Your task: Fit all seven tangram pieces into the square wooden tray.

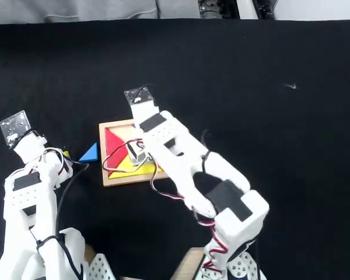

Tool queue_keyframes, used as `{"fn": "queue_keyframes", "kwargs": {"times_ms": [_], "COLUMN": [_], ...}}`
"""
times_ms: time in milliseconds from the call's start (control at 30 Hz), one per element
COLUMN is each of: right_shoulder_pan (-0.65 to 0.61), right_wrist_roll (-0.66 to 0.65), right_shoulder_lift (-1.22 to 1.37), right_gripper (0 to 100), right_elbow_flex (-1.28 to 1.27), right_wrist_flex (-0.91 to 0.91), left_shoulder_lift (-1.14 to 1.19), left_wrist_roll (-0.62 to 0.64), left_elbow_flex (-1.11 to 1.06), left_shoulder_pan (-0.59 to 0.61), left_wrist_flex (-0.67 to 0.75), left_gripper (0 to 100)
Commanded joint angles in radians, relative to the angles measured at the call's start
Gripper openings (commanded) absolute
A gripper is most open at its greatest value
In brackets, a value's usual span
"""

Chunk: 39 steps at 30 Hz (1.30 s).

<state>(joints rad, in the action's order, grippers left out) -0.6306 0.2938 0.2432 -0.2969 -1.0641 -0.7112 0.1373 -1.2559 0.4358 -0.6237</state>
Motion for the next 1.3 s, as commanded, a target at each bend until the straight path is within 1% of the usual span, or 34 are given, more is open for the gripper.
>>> {"fn": "queue_keyframes", "kwargs": {"times_ms": [0, 133, 300, 367, 433, 533, 600, 700, 800, 867, 933, 967, 1067, 1133, 1267], "right_shoulder_pan": [0.023, -0.003, -0.006, -0.005, 0.008, 0.08, 0.137, 0.181, 0.207, 0.241, 0.265, 0.275, 0.302, 0.304, 0.235], "right_wrist_roll": [-0.009, -0.009, -0.017, -0.078, -0.16, -0.226, -0.272, -0.391, -0.523, -0.634, -0.729, -0.735, -0.689, -0.692, -0.77], "right_shoulder_lift": [-0.007, -0.071, -0.127, -0.13, -0.14, -0.222, -0.315, -0.49, -0.65, -0.728, -0.766, -0.768, -0.739, -0.707, -0.639], "right_gripper": [1.1, 1.1, 1.1, 1.1, 1.1, 1.1, 1.1, 1.1, 1.1, 1.5, 1.6, 1.6, 1.6, 5.4, 21.0], "right_elbow_flex": [0.061, 0.061, 0.062, 0.061, 0.067, 0.068, 0.036, -0.084, -0.254, -0.375, -0.453, -0.47, -0.476, -0.475, -0.473], "right_wrist_flex": [-0.002, -0.031, -0.009, -0.015, -0.072, -0.169, -0.193, -0.189, -0.13, -0.078, -0.066, -0.066, -0.066, -0.064, -0.058], "left_shoulder_lift": [-0.018, -0.018, -0.018, -0.018, -0.018, -0.018, -0.018, -0.018, -0.018, -0.018, -0.018, -0.018, -0.014, -0.012, -0.011], "left_wrist_roll": [-0.011, -0.011, -0.011, -0.011, -0.011, -0.011, -0.011, -0.011, -0.011, -0.011, -0.011, -0.011, -0.011, -0.011, -0.011], "left_elbow_flex": [0.004, 0.004, 0.004, 0.004, 0.004, 0.004, 0.004, 0.004, 0.004, 0.004, 0.004, 0.004, 0.004, 0.004, 0.004], "left_shoulder_pan": [-0.008, -0.008, -0.008, -0.008, -0.008, -0.008, -0.008, -0.008, -0.008, -0.008, -0.008, -0.008, -0.008, -0.008, -0.008], "left_wrist_flex": [0.015, 0.015, 0.015, 0.015, 0.015, 0.015, 0.015, 0.017, 0.017, 0.017, 0.017, 0.017, 0.018, 0.018, 0.018], "left_gripper": [17, 17, 17, 17, 17, 17, 17, 17, 17, 17, 17, 17, 17, 17, 17]}}
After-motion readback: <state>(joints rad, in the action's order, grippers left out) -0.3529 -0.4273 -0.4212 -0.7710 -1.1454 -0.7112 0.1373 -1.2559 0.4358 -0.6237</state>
